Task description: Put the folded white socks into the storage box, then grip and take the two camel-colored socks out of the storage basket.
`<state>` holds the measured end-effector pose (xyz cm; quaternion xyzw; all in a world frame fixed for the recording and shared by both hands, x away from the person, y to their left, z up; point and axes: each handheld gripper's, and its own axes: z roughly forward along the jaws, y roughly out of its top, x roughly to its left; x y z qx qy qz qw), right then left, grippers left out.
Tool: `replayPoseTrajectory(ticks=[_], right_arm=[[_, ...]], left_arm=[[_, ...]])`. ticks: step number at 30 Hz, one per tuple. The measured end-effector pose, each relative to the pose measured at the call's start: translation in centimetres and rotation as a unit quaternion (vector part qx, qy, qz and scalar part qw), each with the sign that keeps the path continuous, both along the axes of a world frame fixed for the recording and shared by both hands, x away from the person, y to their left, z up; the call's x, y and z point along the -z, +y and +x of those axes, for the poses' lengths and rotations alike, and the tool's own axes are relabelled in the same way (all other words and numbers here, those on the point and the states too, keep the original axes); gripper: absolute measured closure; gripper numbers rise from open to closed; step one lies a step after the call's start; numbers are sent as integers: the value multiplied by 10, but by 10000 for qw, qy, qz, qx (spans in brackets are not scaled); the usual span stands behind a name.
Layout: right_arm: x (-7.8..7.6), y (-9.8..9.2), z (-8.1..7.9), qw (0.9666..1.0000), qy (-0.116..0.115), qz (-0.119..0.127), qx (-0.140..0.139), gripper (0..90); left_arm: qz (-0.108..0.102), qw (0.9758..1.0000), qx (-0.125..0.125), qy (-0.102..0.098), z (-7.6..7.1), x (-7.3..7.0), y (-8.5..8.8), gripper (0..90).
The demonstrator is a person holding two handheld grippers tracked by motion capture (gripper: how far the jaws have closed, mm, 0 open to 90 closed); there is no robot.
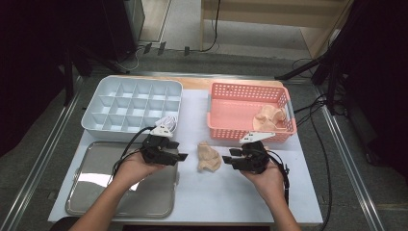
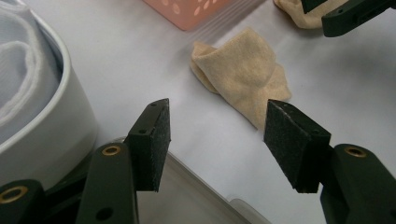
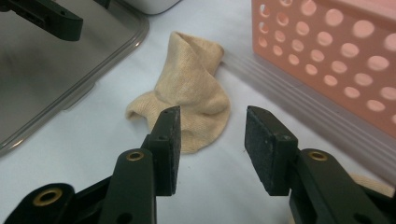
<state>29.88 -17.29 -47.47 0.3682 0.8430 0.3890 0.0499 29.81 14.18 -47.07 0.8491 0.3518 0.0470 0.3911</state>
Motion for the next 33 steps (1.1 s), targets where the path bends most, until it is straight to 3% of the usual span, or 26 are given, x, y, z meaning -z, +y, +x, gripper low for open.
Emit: replayPoseTrajectory(ticks=[12, 33], right_arm=[[12, 10, 7, 9999, 91, -90, -116, 559], [17, 19, 14, 9997, 154, -177, -53, 617]], left_arm=[[66, 10000, -39, 5, -6, 1, 4, 423], [96, 9999, -85, -23, -10, 2, 7, 422]])
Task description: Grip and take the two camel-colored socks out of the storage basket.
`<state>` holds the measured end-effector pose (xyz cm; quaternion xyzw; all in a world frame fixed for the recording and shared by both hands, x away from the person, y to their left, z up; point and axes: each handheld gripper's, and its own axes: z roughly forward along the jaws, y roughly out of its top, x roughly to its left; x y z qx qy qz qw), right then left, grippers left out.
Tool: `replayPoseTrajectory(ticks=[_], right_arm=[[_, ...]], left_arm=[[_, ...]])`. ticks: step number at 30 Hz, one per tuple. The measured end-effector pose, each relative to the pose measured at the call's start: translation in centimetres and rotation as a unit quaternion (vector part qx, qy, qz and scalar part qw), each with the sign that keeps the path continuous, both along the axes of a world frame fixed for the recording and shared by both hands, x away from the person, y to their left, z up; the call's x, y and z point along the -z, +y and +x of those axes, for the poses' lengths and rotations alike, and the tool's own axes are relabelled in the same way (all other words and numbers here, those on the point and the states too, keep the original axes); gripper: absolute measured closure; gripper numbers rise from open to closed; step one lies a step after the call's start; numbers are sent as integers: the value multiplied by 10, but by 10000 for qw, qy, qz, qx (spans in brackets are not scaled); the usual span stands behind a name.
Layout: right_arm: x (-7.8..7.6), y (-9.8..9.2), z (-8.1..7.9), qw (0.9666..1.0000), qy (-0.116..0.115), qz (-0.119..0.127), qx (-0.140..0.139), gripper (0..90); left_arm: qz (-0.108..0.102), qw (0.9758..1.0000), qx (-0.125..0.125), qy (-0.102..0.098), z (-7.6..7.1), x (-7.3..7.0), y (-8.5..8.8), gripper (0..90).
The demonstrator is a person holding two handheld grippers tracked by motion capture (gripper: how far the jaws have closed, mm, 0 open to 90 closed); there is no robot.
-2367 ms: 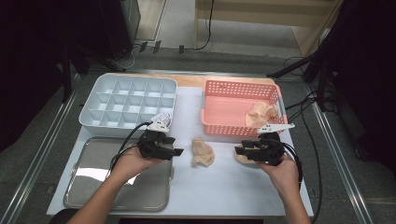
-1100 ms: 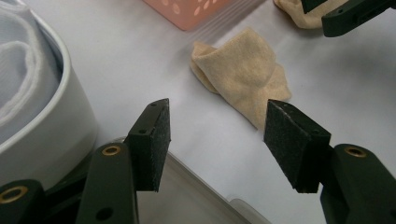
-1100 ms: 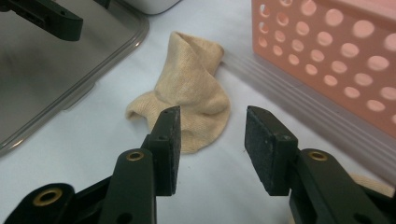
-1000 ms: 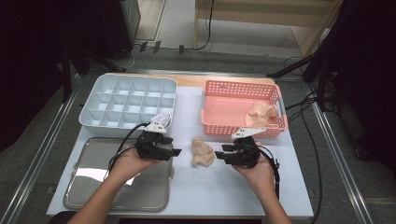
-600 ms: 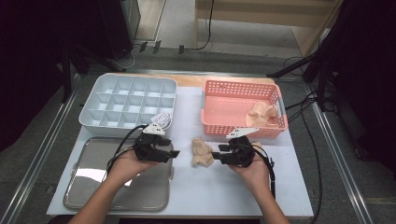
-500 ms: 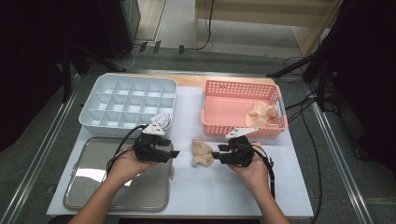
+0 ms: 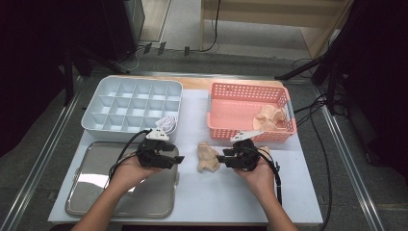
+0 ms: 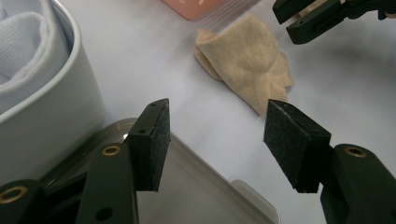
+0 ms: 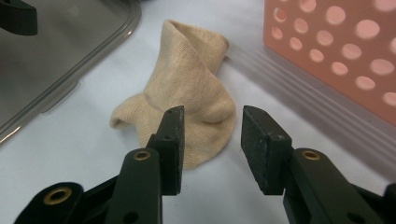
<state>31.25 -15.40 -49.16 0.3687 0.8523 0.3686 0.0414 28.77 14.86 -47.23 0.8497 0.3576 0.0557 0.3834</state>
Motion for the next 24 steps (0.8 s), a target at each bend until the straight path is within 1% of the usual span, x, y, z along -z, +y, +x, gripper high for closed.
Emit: replayPoseTrajectory(ticks=[4, 9, 13, 20, 24], right_arm=[[1, 2, 1, 10000, 10, -24, -19, 639], [2, 6, 2, 10000, 15, -44, -41, 659], [3, 7, 3, 10000, 31, -72, -38, 666], [4, 8, 4, 10000, 28, -60, -16, 666], [7, 11, 5, 9999, 90, -47, -26, 650]], left_arm=[[36, 10000, 2, -6, -1, 0, 1, 421], [9, 10000, -55, 4, -3, 1, 2, 422], [38, 10000, -29, -2, -3, 0, 2, 421], [64, 10000, -7, 19, -3, 2, 1, 421], [43, 10000, -12, 28, -3, 1, 2, 420]])
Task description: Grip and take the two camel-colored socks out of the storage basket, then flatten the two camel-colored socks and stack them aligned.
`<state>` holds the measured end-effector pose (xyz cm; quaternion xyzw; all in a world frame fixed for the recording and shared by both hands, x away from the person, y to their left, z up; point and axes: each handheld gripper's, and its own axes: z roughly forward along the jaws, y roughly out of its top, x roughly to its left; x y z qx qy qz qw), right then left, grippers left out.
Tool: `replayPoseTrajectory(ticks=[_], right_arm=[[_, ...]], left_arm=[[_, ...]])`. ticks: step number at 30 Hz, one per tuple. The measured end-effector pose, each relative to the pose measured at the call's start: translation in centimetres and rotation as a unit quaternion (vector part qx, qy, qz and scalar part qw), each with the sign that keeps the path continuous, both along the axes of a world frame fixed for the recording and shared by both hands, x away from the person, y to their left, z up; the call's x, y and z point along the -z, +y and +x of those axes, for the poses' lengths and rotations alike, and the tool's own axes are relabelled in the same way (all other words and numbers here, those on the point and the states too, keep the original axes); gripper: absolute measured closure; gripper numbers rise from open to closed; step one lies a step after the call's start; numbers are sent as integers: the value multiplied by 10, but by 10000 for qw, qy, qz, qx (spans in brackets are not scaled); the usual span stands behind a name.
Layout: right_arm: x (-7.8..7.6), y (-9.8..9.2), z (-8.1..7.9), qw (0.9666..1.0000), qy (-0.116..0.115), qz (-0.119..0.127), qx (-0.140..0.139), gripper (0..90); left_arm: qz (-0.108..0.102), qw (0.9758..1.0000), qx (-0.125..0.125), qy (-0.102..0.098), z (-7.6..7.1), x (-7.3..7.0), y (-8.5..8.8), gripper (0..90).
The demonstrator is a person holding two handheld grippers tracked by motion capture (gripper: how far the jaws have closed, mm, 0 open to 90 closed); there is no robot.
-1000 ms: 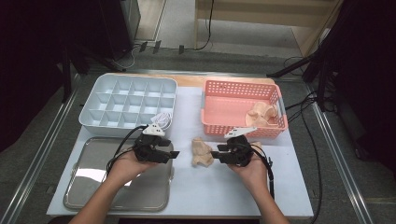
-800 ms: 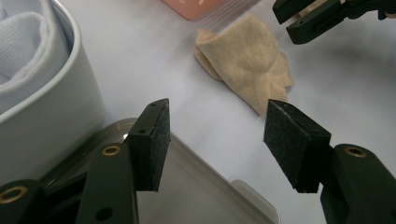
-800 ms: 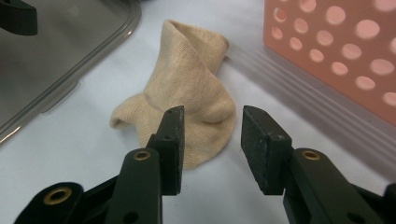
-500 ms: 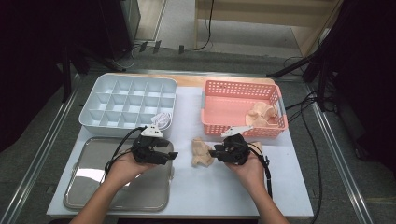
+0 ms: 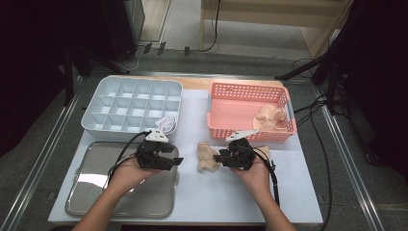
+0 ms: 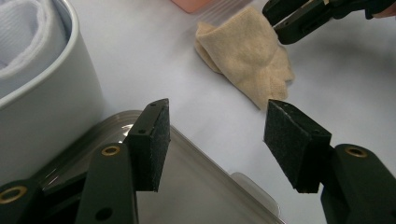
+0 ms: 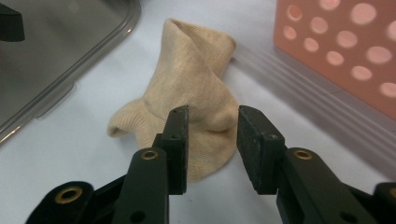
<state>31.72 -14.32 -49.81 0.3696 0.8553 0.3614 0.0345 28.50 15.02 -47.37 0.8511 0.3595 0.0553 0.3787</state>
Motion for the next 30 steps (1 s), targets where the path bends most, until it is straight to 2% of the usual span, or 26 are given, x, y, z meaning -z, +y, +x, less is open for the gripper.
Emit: replayPoseTrajectory(ticks=[13, 18, 19, 23, 30], right_arm=[[6, 7, 2, 9999, 27, -134, -10, 643], [12, 10, 4, 9991, -35, -417, -29, 641], [12, 10, 4, 9991, -19, -422, -22, 656], [13, 9, 4, 9983, -188, -551, 16, 769], [13, 8, 6, 9988, -75, -475, 121, 893]], left_arm=[[29, 10000, -7, -2, -1, 1, 0, 420], [32, 10000, -12, 0, -1, 1, 1, 421], [35, 10000, -19, -3, -1, 1, 1, 420], [55, 10000, -14, 14, -1, 1, 1, 420], [49, 10000, -7, 6, -1, 1, -1, 420]])
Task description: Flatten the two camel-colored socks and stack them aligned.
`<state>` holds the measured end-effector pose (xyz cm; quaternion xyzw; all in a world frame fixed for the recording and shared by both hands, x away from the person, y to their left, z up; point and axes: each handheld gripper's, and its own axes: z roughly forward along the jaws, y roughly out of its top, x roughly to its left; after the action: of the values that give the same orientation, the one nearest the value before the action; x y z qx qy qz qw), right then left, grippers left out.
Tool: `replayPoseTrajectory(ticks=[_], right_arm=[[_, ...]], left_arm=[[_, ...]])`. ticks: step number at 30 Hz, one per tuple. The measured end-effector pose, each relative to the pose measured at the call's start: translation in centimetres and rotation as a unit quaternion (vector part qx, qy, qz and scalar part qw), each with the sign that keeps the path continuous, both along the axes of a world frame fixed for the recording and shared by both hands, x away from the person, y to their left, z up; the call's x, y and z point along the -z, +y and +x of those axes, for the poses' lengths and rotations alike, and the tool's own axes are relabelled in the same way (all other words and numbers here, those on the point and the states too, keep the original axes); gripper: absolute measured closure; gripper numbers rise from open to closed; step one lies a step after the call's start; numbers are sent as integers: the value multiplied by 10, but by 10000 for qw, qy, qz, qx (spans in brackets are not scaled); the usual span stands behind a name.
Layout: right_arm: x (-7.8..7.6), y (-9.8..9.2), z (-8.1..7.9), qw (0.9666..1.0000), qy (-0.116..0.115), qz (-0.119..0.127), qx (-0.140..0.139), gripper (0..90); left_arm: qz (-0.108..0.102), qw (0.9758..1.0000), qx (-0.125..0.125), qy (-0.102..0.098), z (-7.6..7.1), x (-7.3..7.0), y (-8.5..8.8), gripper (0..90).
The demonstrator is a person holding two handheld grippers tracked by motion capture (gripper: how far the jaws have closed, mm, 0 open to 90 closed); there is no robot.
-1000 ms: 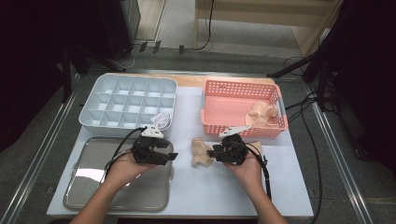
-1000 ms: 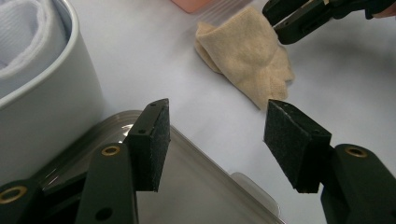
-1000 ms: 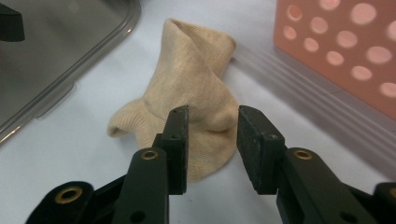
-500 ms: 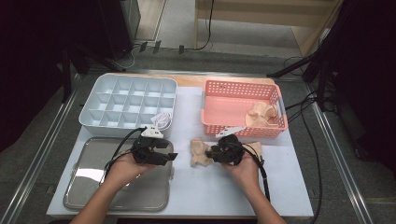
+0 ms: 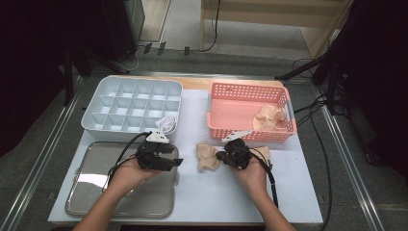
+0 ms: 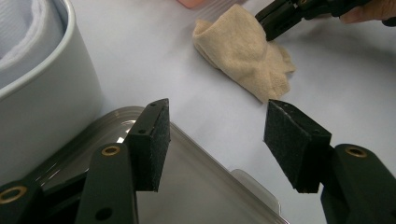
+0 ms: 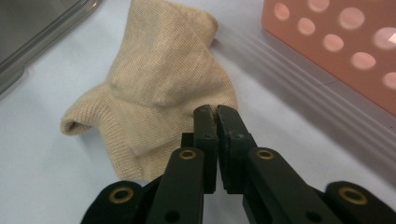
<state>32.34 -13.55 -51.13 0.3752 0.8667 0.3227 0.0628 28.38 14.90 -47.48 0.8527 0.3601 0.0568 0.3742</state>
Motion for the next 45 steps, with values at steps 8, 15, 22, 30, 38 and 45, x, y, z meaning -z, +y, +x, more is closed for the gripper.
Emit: replayPoseTrajectory(ticks=[8, 15, 22, 30, 38, 45], right_arm=[[-12, 0, -1, 9999, 34, 118, -17, 900], [-21, -13, -4, 9995, 119, 293, 65, 900], [-27, -30, -8, 9992, 119, 304, 220, 900], [-30, -53, -10, 9980, 108, 294, 554, 900], [-23, -64, -8, 9969, 174, 142, 759, 898], [-18, -65, -6, 9966, 224, 64, 785, 896]], left_arm=[[0, 10000, 3, 6, 1, 0, 1, 421], [-40, 10000, 1, -32, 2, -1, 0, 421], [-50, 9999, 104, -28, 4, -1, -7, 422], [-46, 9998, 194, -32, 9, 1, -18, 424], [5, 9998, 206, -41, 16, 10, -31, 439], [-146, 9998, 118, -63, 26, 20, -46, 454]])
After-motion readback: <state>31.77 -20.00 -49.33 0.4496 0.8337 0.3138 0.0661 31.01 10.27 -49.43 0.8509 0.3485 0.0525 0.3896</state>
